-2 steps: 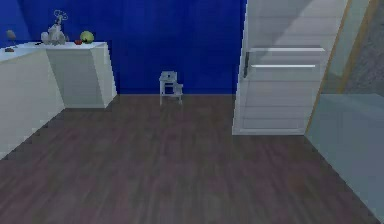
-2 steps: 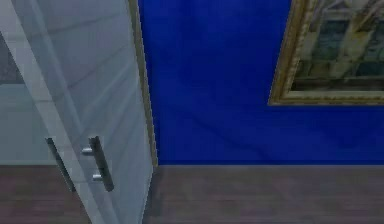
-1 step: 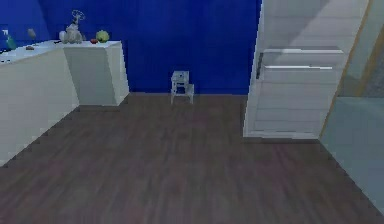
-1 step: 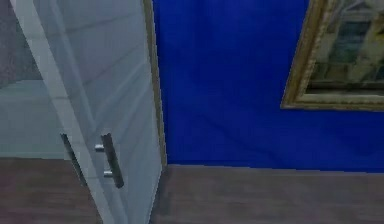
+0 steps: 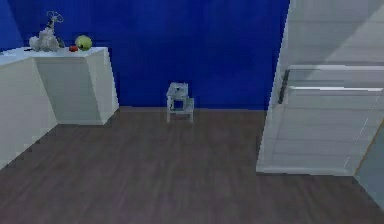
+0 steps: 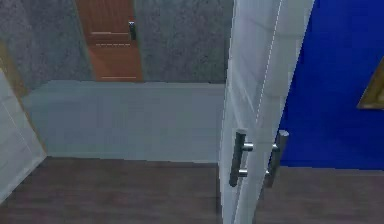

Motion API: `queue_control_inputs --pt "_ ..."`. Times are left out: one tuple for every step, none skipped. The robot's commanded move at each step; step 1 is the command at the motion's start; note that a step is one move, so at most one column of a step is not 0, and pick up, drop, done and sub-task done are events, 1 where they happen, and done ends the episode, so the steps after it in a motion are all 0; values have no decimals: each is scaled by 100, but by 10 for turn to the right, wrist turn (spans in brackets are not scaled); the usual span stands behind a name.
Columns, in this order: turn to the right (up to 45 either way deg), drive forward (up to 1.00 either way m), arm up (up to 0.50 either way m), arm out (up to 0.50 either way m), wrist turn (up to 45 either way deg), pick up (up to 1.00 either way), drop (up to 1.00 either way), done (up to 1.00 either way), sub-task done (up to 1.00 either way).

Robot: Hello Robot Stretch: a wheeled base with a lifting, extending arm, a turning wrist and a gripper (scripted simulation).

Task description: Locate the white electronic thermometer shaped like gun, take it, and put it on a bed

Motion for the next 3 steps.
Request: queue_control_inputs --pt "450 0 0 0 0 0 0 0 0" --pt "0 45 0 0 0 0 0 0 0" --pt "150 0 0 0 0 0 0 0 0"
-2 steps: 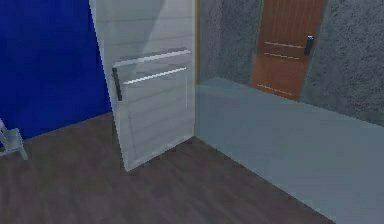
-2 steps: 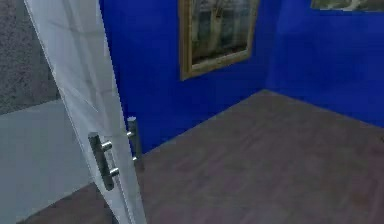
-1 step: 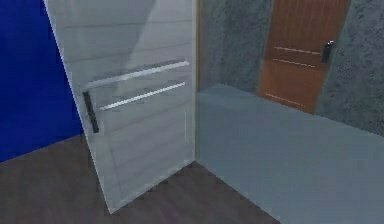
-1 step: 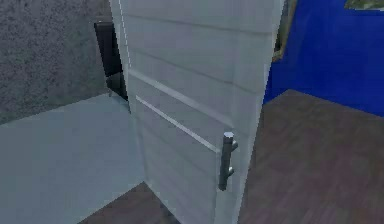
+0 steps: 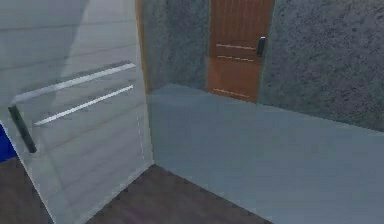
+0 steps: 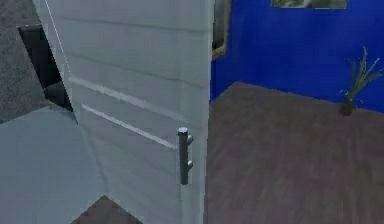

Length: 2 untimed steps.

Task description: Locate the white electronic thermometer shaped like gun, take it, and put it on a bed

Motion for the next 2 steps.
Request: queue_control_inputs --pt "0 100 0 0 0 0 0 0 0" --pt "30 0 0 0 0 0 0 0 0"
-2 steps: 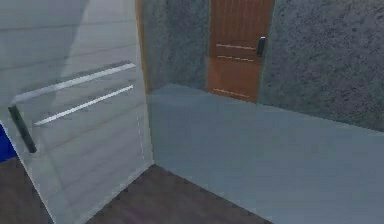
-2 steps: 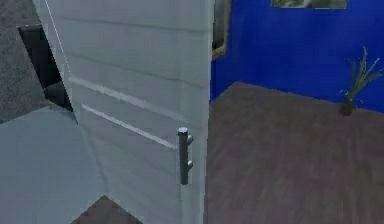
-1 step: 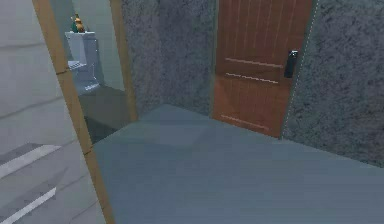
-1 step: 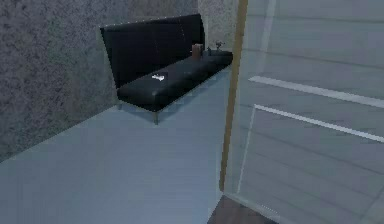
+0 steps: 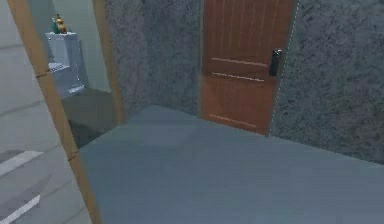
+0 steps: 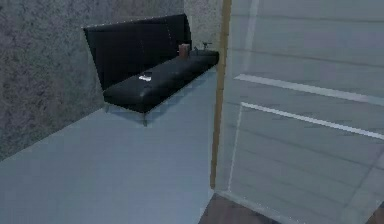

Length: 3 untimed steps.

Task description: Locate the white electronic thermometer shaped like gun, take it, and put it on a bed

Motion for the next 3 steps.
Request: queue_control_inputs --pt "0 55 0 0 0 0 0 0 0" --pt "-240 0 0 0 0 0 0 0 0" --pt "0 30 0 0 0 0 0 0 0"
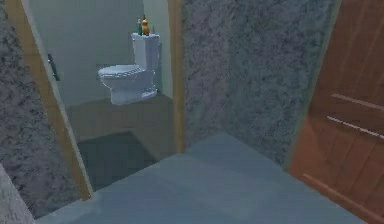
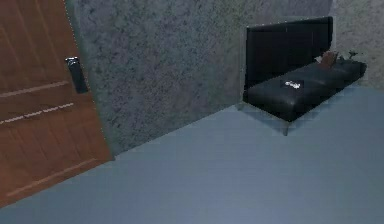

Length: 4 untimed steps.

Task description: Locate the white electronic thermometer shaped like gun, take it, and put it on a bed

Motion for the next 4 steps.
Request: queue_control_inputs --pt "-180 0 0 0 0 0 0 0 0" --pt "0 100 0 0 0 0 0 0 0" --pt "-60 0 0 0 0 0 0 0 0" --pt "0 35 0 0 0 0 0 0 0"
